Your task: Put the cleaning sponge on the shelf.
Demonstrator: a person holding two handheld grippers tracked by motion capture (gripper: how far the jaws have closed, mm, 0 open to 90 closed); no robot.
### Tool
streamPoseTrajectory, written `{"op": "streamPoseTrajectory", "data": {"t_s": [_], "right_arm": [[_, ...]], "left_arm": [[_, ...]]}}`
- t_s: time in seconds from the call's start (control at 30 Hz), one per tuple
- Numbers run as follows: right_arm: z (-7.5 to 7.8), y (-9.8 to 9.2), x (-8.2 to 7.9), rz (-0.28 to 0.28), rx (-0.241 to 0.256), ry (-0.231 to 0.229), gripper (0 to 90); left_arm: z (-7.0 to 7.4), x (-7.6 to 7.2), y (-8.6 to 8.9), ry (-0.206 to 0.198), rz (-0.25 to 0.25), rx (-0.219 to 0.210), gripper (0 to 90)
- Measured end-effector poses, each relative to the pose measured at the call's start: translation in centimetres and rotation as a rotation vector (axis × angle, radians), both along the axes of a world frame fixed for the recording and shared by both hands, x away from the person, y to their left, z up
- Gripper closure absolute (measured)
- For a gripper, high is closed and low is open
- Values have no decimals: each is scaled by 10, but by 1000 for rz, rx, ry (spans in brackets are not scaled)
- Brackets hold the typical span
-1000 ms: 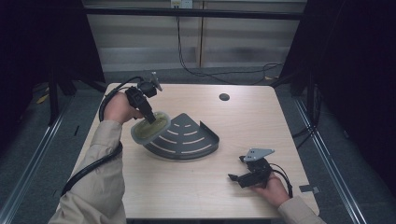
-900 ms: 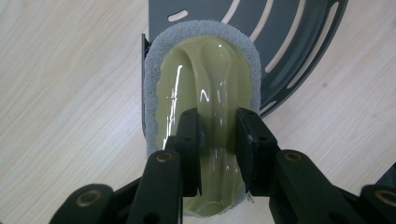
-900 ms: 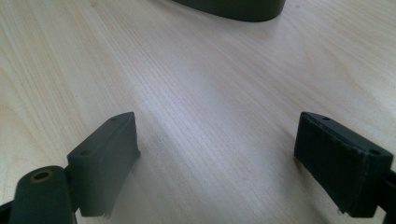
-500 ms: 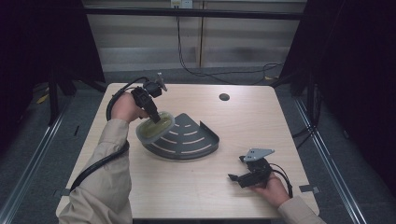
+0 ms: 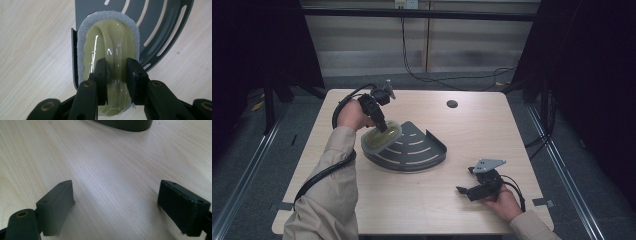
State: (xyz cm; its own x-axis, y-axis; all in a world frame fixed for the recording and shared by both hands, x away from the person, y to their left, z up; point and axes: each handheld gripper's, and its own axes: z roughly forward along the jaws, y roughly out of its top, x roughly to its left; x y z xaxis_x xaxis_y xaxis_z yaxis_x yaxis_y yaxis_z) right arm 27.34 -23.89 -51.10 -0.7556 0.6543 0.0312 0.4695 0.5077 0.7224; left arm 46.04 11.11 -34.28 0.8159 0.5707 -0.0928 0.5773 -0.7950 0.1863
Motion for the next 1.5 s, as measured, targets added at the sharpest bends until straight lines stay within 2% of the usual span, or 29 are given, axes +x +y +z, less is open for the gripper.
{"op": "streamPoseTrajectory", "data": {"t_s": [1.5], "right_arm": [[0,0,0,-1,-2,-5,130]], "left_arm": [[-22,12,-26,15,-35,-5,719]]}}
